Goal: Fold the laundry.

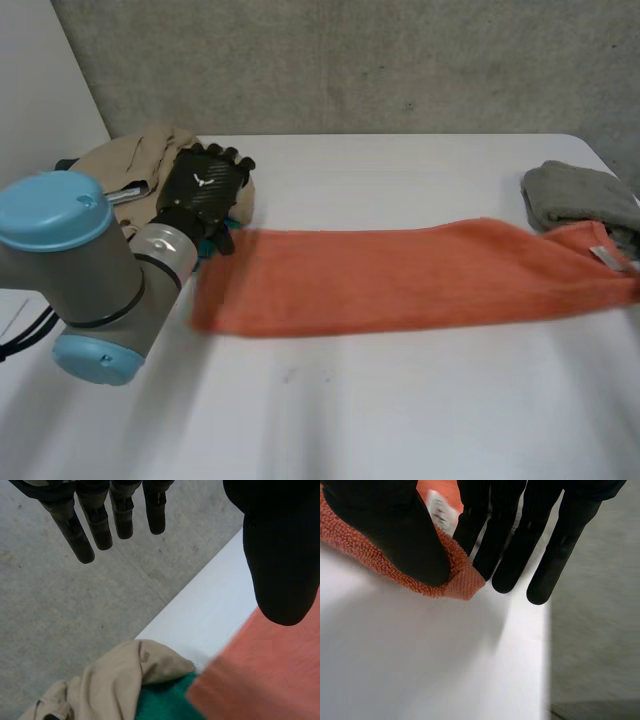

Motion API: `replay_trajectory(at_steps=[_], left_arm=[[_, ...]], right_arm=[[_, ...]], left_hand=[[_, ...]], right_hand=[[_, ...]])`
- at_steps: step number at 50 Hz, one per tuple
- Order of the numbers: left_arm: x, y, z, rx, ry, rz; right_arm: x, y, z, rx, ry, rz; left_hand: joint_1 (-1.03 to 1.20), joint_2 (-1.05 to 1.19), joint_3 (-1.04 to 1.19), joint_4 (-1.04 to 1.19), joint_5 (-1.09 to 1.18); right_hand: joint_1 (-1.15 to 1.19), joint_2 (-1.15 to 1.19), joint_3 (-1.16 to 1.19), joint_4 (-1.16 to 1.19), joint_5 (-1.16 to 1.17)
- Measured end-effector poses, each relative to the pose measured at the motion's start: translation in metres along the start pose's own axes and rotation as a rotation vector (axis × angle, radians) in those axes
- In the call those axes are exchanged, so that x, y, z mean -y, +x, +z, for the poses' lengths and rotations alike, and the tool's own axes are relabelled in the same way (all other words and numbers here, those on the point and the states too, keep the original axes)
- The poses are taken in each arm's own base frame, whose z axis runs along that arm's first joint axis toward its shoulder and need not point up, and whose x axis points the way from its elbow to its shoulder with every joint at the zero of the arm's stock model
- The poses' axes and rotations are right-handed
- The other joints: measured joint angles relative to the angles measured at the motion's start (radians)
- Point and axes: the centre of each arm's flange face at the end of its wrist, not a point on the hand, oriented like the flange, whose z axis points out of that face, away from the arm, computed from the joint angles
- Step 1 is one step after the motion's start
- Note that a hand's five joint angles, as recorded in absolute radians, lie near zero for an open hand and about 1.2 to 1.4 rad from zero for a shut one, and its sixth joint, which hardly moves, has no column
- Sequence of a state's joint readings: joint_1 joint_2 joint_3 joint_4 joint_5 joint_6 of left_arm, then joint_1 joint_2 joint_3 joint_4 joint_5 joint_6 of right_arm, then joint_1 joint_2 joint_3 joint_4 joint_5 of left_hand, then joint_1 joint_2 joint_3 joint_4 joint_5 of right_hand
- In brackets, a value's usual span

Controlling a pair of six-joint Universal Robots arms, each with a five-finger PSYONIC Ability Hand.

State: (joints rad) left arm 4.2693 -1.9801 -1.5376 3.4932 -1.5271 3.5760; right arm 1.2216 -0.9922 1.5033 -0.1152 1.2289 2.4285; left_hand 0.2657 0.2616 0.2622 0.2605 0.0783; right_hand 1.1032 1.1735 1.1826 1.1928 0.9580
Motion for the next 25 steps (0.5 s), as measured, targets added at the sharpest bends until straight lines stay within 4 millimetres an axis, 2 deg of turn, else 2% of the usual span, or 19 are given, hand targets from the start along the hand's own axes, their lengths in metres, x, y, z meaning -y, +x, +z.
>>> replay_trajectory(at_steps=[4, 7, 10, 12, 13, 14, 15, 16, 21, 22, 23, 24, 25], left_arm=[[0.009, -0.006, -0.007, 0.013, 0.019, 0.001], [0.014, -0.009, -0.011, 0.02, 0.029, 0.001], [0.018, -0.011, -0.015, 0.025, 0.036, 0.002], [0.02, -0.012, -0.017, 0.028, 0.04, 0.002], [0.021, -0.013, -0.019, 0.03, 0.042, 0.002], [0.021, -0.013, -0.019, 0.03, 0.042, 0.002], [0.023, -0.014, -0.021, 0.033, 0.045, 0.001], [0.023, -0.014, -0.021, 0.034, 0.046, 0.001], [0.026, -0.016, -0.027, 0.041, 0.049, 0.001], [0.025, -0.017, -0.028, 0.042, 0.047, 0.001], [0.025, -0.017, -0.028, 0.042, 0.047, 0.001], [0.024, -0.018, -0.03, 0.044, 0.042, 0.001], [0.023, -0.018, -0.031, 0.044, 0.039, 0.0]], right_arm=[[0.007, 0.028, -0.002, -0.099, 0.015, -0.065], [0.014, 0.041, -0.004, -0.139, 0.029, -0.117], [0.026, 0.044, -0.006, -0.154, 0.058, -0.165], [0.039, 0.038, -0.008, -0.146, 0.094, -0.191], [0.055, 0.028, -0.011, -0.129, 0.142, -0.211], [0.06, 0.025, -0.012, -0.123, 0.157, -0.217], [0.083, 0.005, -0.018, -0.086, 0.229, -0.237], [0.093, -0.004, -0.021, -0.068, 0.263, -0.245], [0.153, -0.083, -0.055, 0.112, 0.505, -0.299], [0.165, -0.107, -0.067, 0.173, 0.569, -0.314], [0.165, -0.107, -0.067, 0.173, 0.569, -0.314], [0.18, -0.143, -0.086, 0.266, 0.659, -0.338], [0.185, -0.165, -0.097, 0.322, 0.706, -0.352]], left_hand=[[0.0, 0.0, 0.0, 0.0, 0.0], [0.0, 0.0, 0.0, 0.0, 0.0], [-0.001, -0.003, -0.002, -0.003, -0.006], [-0.001, -0.003, -0.003, -0.005, -0.009], [-0.001, -0.003, -0.003, -0.005, -0.009], [-0.001, -0.003, -0.003, -0.005, -0.009], [-0.001, -0.005, -0.003, -0.005, -0.009], [-0.001, -0.005, -0.003, -0.005, -0.009], [-0.001, -0.006, -0.003, -0.009, -0.01], [-0.001, -0.006, -0.003, -0.009, -0.01], [-0.001, -0.006, -0.003, -0.009, -0.01], [-0.001, -0.006, -0.003, -0.009, -0.01], [-0.001, -0.006, -0.003, -0.009, -0.011]], right_hand=[[0.0, 0.0, 0.0, 0.0, 0.0], [0.0, 0.0, 0.0, 0.001, 0.005], [0.0, 0.0, 0.0, 0.001, 0.012], [0.0, 0.0, 0.0, 0.002, 0.013], [0.0, 0.0, 0.002, 0.002, 0.014], [0.0, 0.0, 0.002, 0.002, 0.014], [0.0, 0.0, 0.003, 0.002, 0.017], [0.0, 0.0, 0.003, 0.002, 0.017], [0.0, 0.0, 0.003, 0.002, 0.019], [0.0, 0.0, 0.003, 0.002, 0.019], [0.0, 0.0, 0.003, 0.002, 0.019], [0.0, 0.0, 0.003, 0.002, 0.019], [0.0, 0.0, 0.003, 0.003, 0.019]])
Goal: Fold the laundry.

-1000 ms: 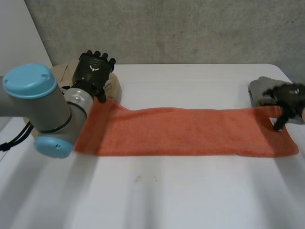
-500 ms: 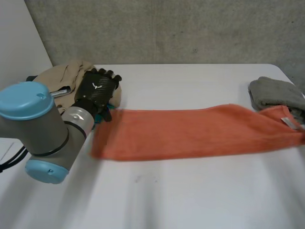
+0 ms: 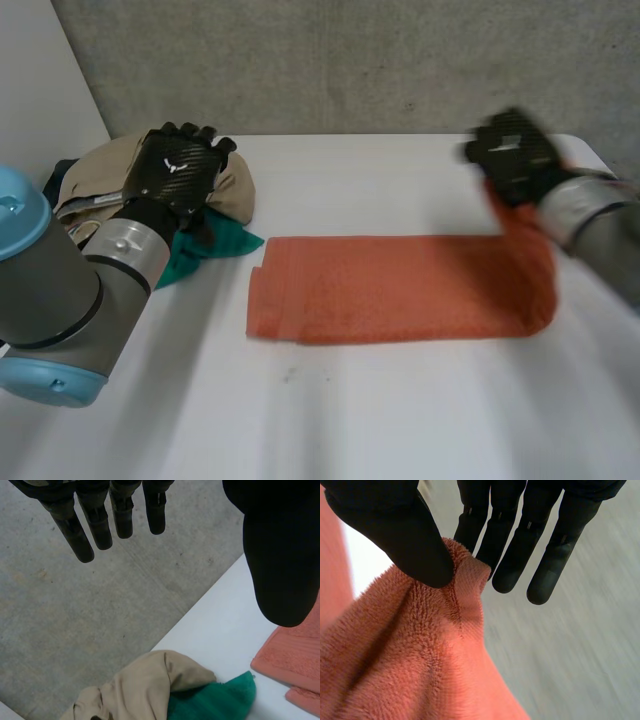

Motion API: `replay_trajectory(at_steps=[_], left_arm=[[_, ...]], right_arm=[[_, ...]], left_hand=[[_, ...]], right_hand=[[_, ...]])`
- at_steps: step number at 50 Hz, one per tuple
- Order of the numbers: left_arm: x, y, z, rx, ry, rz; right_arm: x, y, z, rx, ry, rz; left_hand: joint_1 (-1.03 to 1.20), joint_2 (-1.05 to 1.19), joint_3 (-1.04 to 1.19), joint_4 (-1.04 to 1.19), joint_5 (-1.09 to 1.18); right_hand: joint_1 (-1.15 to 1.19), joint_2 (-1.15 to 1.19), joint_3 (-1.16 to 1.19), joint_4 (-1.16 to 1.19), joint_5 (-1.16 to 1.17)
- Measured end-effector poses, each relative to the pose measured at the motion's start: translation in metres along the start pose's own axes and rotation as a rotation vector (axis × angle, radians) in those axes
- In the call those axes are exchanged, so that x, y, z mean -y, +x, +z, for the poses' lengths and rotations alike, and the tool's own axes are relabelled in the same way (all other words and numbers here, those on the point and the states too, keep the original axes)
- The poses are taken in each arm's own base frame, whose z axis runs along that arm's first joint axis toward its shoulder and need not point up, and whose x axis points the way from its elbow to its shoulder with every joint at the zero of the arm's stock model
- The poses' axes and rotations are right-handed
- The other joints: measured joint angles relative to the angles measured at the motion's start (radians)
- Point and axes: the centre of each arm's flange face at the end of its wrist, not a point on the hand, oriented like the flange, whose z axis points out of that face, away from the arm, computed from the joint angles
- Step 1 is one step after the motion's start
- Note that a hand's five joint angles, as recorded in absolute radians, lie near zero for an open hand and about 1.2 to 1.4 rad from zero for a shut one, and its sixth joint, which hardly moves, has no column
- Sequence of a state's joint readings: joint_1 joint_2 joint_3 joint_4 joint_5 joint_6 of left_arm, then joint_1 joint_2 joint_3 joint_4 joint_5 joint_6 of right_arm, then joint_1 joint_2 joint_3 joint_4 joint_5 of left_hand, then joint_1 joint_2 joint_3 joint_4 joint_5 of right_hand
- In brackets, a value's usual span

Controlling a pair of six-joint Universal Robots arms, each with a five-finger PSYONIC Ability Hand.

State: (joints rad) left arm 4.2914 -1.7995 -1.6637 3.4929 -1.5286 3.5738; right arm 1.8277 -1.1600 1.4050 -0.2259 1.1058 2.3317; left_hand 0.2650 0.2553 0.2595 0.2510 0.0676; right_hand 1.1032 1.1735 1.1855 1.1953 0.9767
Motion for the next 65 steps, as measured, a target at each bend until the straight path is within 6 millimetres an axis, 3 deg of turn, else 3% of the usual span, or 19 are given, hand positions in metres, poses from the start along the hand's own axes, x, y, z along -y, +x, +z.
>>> replay_trajectory(at_steps=[3, 5, 6, 7, 10, 13, 16, 19, 26, 31, 36, 37, 39, 44, 50, 58, 65], left_arm=[[-0.003, 0.0, -0.003, -0.001, -0.011, -0.001], [-0.006, 0.001, -0.005, -0.003, -0.022, -0.002], [-0.007, 0.001, -0.005, -0.004, -0.026, -0.002], [-0.009, 0.002, -0.006, -0.006, -0.033, -0.003], [-0.014, 0.003, -0.008, -0.01, -0.046, -0.004], [-0.017, 0.004, -0.009, -0.013, -0.056, -0.005], [-0.019, 0.005, -0.009, -0.014, -0.06, -0.005], [-0.019, 0.005, -0.009, -0.014, -0.059, -0.005], [-0.011, 0.003, -0.005, -0.007, -0.031, -0.004], [-0.002, 0.006, 0.001, -0.013, -0.001, -0.002], [-0.007, 0.03, 0.007, -0.079, -0.002, -0.002], [-0.007, 0.03, 0.007, -0.079, -0.002, -0.002], [-0.014, 0.051, 0.011, -0.133, -0.012, -0.001], [-0.03, 0.084, 0.019, -0.208, -0.033, 0.0], [-0.042, 0.108, 0.041, -0.236, -0.019, -0.002], [-0.062, 0.122, 0.074, -0.202, -0.017, 0.012], [-0.086, 0.116, 0.079, -0.102, -0.112, 0.061]], right_arm=[[0.032, -0.048, 0.007, 0.114, 0.118, -0.013], [0.053, -0.09, 0.01, 0.202, 0.201, -0.028], [0.058, -0.1, 0.01, 0.222, 0.22, -0.032], [0.067, -0.126, 0.011, 0.268, 0.258, -0.042], [0.074, -0.174, 0.012, 0.351, 0.299, -0.056], [0.071, -0.205, 0.012, 0.399, 0.296, -0.058], [0.068, -0.214, 0.013, 0.406, 0.279, -0.056], [0.069, -0.206, 0.013, 0.372, 0.242, -0.034], [0.062, -0.152, 0.007, 0.245, 0.068, 0.164], [0.034, -0.11, -0.012, 0.184, -0.141, 0.401], [-0.01, -0.091, -0.034, 0.153, -0.336, 0.503], [-0.01, -0.091, -0.034, 0.153, -0.336, 0.503], [-0.029, -0.091, -0.044, 0.147, -0.393, 0.496], [-0.048, -0.096, -0.053, 0.141, -0.421, 0.445], [-0.054, -0.101, -0.058, 0.115, -0.396, 0.404], [-0.051, -0.099, -0.057, 0.07, -0.344, 0.383], [-0.051, -0.096, -0.054, 0.054, -0.336, 0.373]], left_hand=[[0.0, -0.005, -0.004, -0.002, -0.006], [-0.008, -0.007, -0.009, -0.006, -0.007], [-0.01, -0.007, -0.009, -0.006, -0.007], [-0.011, -0.008, -0.009, -0.007, -0.007], [-0.011, -0.01, -0.009, -0.01, -0.007], [-0.011, -0.01, -0.009, -0.01, -0.007], [-0.011, -0.01, -0.009, -0.01, -0.007], [-0.011, -0.012, -0.009, -0.01, -0.009], [-0.011, -0.014, -0.009, -0.01, -0.009], [-0.011, -0.014, -0.009, -0.01, -0.009], [-0.001, 0.002, 0.001, 0.006, 0.015], [-0.001, 0.002, 0.001, 0.006, 0.015], [0.06, 0.063, 0.056, 0.067, 0.08], [0.094, 0.105, 0.099, 0.112, 0.125], [0.094, 0.105, 0.099, 0.112, 0.126], [0.094, 0.105, 0.099, 0.112, 0.126], [0.094, 0.105, 0.1, 0.112, 0.125]], right_hand=[[0.0, 0.0, 0.0, 0.0, 0.0], [0.0, 0.0, 0.0, 0.0, 0.0], [0.0, 0.0, 0.0, 0.0, 0.0], [0.0, 0.0, 0.0, 0.0, 0.0], [0.0, -0.001, -0.001, -0.001, 0.0], [-0.098, -0.124, -0.133, -0.142, -0.094], [-0.515, -0.571, -0.564, -0.573, -0.536], [-0.861, -0.935, -0.936, -0.939, -0.898], [-0.885, -0.969, -0.985, -0.994, -0.93], [-0.885, -0.969, -0.985, -0.994, -0.93], [-0.885, -0.969, -0.985, -0.994, -0.93], [-0.885, -0.969, -0.985, -0.994, -0.93], [-0.885, -0.969, -0.985, -0.994, -0.93], [-0.885, -0.969, -0.985, -0.994, -0.93], [-0.885, -0.969, -0.985, -0.994, -0.93], [-0.818, -0.882, -0.891, -0.902, -0.858], [-0.647, -0.724, -0.73, -0.74, -0.692]])
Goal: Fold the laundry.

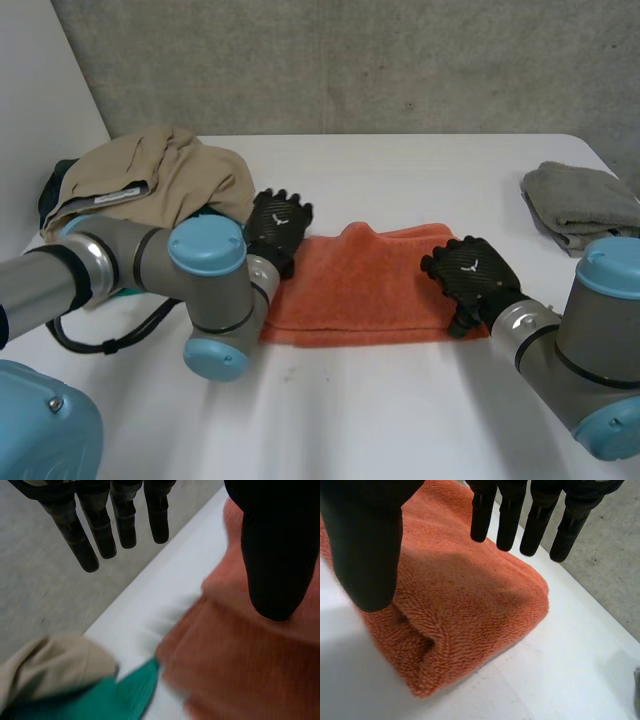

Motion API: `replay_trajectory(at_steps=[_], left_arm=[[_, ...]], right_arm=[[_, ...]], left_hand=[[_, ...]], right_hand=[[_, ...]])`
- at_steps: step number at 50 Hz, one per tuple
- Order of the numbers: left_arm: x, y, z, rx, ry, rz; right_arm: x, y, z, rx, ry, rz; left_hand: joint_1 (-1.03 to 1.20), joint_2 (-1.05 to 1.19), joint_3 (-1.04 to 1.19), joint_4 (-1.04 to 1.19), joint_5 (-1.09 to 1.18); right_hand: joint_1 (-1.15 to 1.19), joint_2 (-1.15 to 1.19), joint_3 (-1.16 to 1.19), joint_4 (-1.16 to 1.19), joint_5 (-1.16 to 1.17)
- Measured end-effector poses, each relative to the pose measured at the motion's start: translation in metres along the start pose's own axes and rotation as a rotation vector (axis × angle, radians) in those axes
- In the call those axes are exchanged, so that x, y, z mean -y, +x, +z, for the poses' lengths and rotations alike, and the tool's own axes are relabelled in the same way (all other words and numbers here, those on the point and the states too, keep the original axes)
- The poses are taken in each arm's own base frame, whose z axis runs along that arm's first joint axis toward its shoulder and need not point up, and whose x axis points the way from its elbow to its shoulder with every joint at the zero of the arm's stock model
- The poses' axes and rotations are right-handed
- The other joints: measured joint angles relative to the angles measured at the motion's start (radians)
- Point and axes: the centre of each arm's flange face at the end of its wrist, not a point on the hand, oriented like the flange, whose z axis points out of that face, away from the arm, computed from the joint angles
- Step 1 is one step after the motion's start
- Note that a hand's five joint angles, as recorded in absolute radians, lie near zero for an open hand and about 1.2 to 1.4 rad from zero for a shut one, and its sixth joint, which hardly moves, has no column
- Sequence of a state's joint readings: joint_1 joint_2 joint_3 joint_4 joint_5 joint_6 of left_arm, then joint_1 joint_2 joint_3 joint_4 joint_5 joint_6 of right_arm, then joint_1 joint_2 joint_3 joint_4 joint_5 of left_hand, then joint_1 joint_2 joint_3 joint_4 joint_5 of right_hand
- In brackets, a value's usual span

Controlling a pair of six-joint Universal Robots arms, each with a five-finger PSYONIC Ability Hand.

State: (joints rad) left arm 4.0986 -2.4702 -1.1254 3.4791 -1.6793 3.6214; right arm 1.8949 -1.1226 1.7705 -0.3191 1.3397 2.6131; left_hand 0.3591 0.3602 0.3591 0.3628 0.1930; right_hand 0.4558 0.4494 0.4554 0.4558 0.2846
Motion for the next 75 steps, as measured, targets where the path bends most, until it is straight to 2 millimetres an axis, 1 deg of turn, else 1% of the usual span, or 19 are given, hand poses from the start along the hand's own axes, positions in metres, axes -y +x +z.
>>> replay_trajectory(at_steps=[8, 17, 23, 27, 31, 35, 38, 40, 43, 44, 46, 50, 54, 58, 62, 65, 69, 71, 75], left_arm=[[-0.014, -0.008, -0.018, 0.085, -0.13, 0.067], [0.008, -0.013, -0.052, 0.063, -0.163, 0.084], [0.018, -0.021, -0.072, 0.075, -0.179, 0.091], [0.028, -0.029, -0.082, 0.092, -0.167, 0.084], [0.043, -0.041, -0.093, 0.114, -0.135, 0.069], [0.06, -0.054, -0.104, 0.143, -0.093, 0.048], [0.069, -0.066, -0.111, 0.171, -0.069, 0.03], [0.072, -0.074, -0.114, 0.189, -0.062, 0.018], [0.072, -0.082, -0.117, 0.211, -0.062, 0.001], [0.071, -0.085, -0.118, 0.218, -0.064, -0.008], [0.068, -0.088, -0.119, 0.222, -0.071, -0.021], [0.062, -0.088, -0.12, 0.213, -0.079, -0.05], [0.06, -0.087, -0.117, 0.192, -0.063, -0.092], [0.065, -0.089, -0.112, 0.186, -0.028, -0.128], [0.081, -0.092, -0.1, 0.178, 0.072, -0.19], [0.089, -0.089, -0.092, 0.152, 0.123, -0.215], [0.101, -0.066, -0.079, 0.055, 0.185, -0.249], [0.104, -0.045, -0.074, -0.015, 0.196, -0.262], [0.096, -0.013, -0.066, -0.108, 0.147, -0.267]], right_arm=[[-0.004, 0.004, 0.006, -0.021, -0.02, -0.007], [-0.008, 0.006, 0.005, -0.032, -0.057, -0.016], [-0.014, 0.014, 0.001, -0.039, -0.112, -0.043], [-0.015, 0.022, 0.0, -0.052, -0.128, -0.079], [-0.006, 0.032, 0.003, -0.083, -0.115, -0.159], [0.019, 0.037, 0.007, -0.116, -0.048, -0.281], [0.051, 0.019, 0.008, -0.096, 0.058, -0.379], [0.073, -0.003, 0.006, -0.056, 0.147, -0.438], [0.097, -0.047, 0.002, 0.042, 0.278, -0.507], [0.102, -0.071, 0.0, 0.105, 0.332, -0.535], [0.104, -0.103, -0.003, 0.195, 0.394, -0.568], [0.093, -0.146, -0.007, 0.328, 0.443, -0.604], [0.082, -0.161, -0.007, 0.394, 0.442, -0.582], [0.084, -0.15, -0.004, 0.386, 0.418, -0.488], [0.103, -0.099, -0.005, 0.316, 0.365, -0.133], [0.109, -0.07, -0.008, 0.277, 0.338, 0.071], [0.106, -0.027, -0.01, 0.191, 0.269, 0.318], [0.1, -0.007, -0.009, 0.136, 0.217, 0.4], [0.088, 0.01, -0.004, 0.082, 0.123, 0.461]], left_hand=[[-0.003, -0.002, -0.002, -0.002, -0.003], [-0.003, -0.002, -0.002, -0.003, -0.01], [-0.003, -0.002, -0.002, -0.003, -0.012], [-0.003, -0.003, -0.002, -0.007, -0.015], [-0.012, -0.019, -0.018, -0.027, -0.038], [-0.03, -0.039, -0.038, -0.046, -0.06], [-0.053, -0.059, -0.058, -0.065, -0.08], [-0.053, -0.061, -0.059, -0.065, -0.081], [-0.053, -0.063, -0.059, -0.065, -0.082], [-0.057, -0.069, -0.068, -0.074, -0.091], [-0.061, -0.071, -0.071, -0.076, -0.094], [-0.091, -0.095, -0.096, -0.101, -0.117], [-0.099, -0.103, -0.1, -0.11, -0.125], [-0.099, -0.103, -0.1, -0.11, -0.125], [-0.099, -0.103, -0.1, -0.11, -0.125], [-0.099, -0.103, -0.1, -0.11, -0.125], [-0.099, -0.103, -0.1, -0.11, -0.125], [-0.099, -0.103, -0.1, -0.11, -0.125], [-0.099, -0.103, -0.1, -0.11, -0.125]], right_hand=[[0.207, 0.213, 0.206, 0.202, 0.192], [0.314, 0.323, 0.315, 0.317, 0.302], [0.584, 0.678, 0.666, 0.67, 0.65], [0.604, 0.724, 0.724, 0.734, 0.705], [0.604, 0.724, 0.727, 0.738, 0.707], [0.604, 0.724, 0.727, 0.738, 0.708], [0.604, 0.724, 0.727, 0.738, 0.715], [0.604, 0.724, 0.727, 0.739, 0.719], [0.604, 0.724, 0.727, 0.739, 0.721], [0.604, 0.724, 0.727, 0.739, 0.723], [0.604, 0.724, 0.727, 0.739, 0.723], [0.571, 0.648, 0.663, 0.67, 0.659], [0.046, 0.064, 0.069, 0.069, 0.052], [-0.162, -0.153, -0.155, -0.157, -0.174], [-0.235, -0.244, -0.253, -0.254, -0.237], [-0.235, -0.244, -0.253, -0.254, -0.237], [-0.235, -0.244, -0.253, -0.254, -0.237], [-0.235, -0.244, -0.253, -0.254, -0.237], [-0.235, -0.244, -0.253, -0.254, -0.237]])
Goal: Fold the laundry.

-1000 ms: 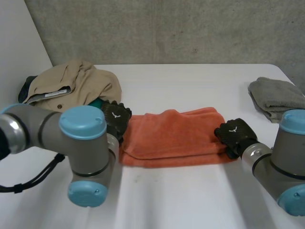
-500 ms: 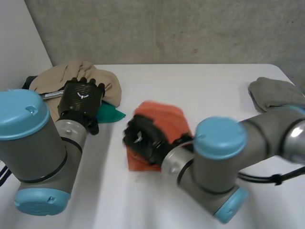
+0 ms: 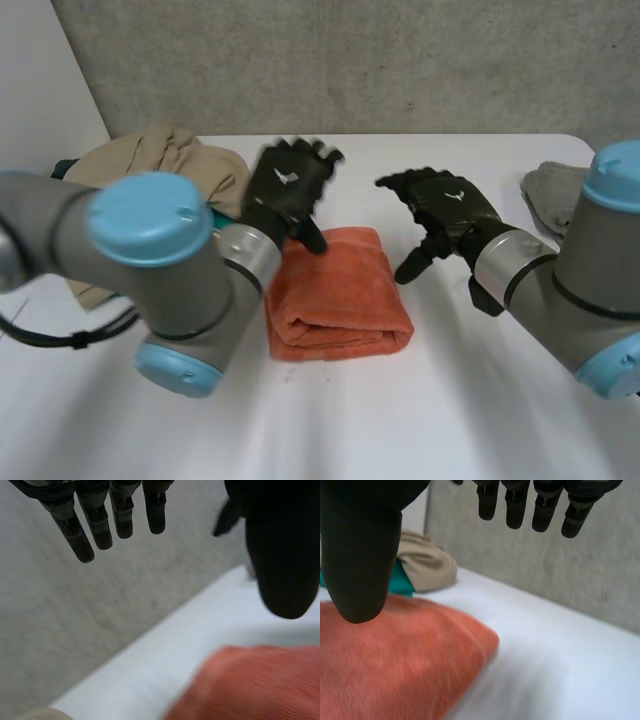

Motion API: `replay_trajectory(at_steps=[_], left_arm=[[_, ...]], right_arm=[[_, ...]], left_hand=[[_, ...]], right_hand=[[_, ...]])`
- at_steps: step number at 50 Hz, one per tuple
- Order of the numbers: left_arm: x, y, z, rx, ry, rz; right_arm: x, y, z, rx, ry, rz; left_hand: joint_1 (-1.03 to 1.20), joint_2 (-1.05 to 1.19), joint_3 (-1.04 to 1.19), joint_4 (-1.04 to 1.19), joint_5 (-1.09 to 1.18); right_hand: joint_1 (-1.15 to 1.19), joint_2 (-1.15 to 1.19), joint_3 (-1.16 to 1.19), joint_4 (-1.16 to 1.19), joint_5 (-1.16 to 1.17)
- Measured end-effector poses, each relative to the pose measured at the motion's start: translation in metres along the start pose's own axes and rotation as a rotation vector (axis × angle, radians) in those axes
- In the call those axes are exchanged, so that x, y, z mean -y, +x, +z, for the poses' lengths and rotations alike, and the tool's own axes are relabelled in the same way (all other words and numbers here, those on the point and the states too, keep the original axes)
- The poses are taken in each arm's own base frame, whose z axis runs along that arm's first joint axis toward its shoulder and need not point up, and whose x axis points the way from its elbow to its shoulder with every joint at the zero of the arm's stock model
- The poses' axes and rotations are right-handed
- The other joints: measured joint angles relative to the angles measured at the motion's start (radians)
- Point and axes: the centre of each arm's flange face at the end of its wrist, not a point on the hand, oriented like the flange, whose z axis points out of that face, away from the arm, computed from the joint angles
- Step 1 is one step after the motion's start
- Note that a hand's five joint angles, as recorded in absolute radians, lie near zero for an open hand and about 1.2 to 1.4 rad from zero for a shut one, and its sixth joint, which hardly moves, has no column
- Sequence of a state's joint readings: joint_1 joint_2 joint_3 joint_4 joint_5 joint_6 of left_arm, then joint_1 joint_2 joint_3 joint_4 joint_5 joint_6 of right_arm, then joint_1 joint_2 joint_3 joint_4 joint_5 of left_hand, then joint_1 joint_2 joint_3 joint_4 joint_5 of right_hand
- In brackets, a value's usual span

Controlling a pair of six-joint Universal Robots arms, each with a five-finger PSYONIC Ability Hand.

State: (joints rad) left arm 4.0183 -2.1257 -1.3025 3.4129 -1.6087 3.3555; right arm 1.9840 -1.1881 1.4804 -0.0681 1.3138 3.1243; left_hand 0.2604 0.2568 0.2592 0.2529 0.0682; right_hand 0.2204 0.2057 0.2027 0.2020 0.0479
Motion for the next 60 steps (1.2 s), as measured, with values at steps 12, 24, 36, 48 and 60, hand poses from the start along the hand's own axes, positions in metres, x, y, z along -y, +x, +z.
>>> replay_trajectory(at_steps=[12, 24, 36, 48, 60], left_arm=[[-0.069, 0.004, -0.015, 0.136, -0.373, 0.079], [-0.075, -0.003, -0.028, 0.132, -0.429, 0.159], [0.025, -0.037, -0.013, -0.03, -0.101, 0.09], [0.06, -0.03, -0.019, -0.256, -0.052, 0.067], [0.056, -0.025, -0.019, -0.267, -0.074, 0.061]], right_arm=[[-0.048, -0.002, 0.039, 0.076, -0.22, 0.024], [-0.065, -0.018, 0.049, 0.086, -0.265, -0.212], [-0.04, -0.066, 0.004, 0.084, -0.094, -0.38], [-0.087, -0.095, -0.012, 0.15, -0.031, -0.464], [-0.112, -0.089, 0.013, 0.118, -0.021, -0.509]], left_hand=[[0.0, 0.0, 0.0, 0.0, 0.0], [-0.007, 0.0, 0.0, 0.0, 0.0], [-0.005, 0.001, 0.001, 0.002, 0.004], [-0.003, 0.001, 0.0, 0.002, 0.004], [-0.004, 0.0, 0.0, 0.002, 0.003]], right_hand=[[0.0, 0.0, 0.0, 0.0, 0.0], [0.041, 0.045, 0.053, 0.054, 0.041], [0.041, 0.045, 0.052, 0.054, 0.04], [0.039, 0.045, 0.052, 0.054, 0.039], [0.041, 0.045, 0.053, 0.054, 0.041]])
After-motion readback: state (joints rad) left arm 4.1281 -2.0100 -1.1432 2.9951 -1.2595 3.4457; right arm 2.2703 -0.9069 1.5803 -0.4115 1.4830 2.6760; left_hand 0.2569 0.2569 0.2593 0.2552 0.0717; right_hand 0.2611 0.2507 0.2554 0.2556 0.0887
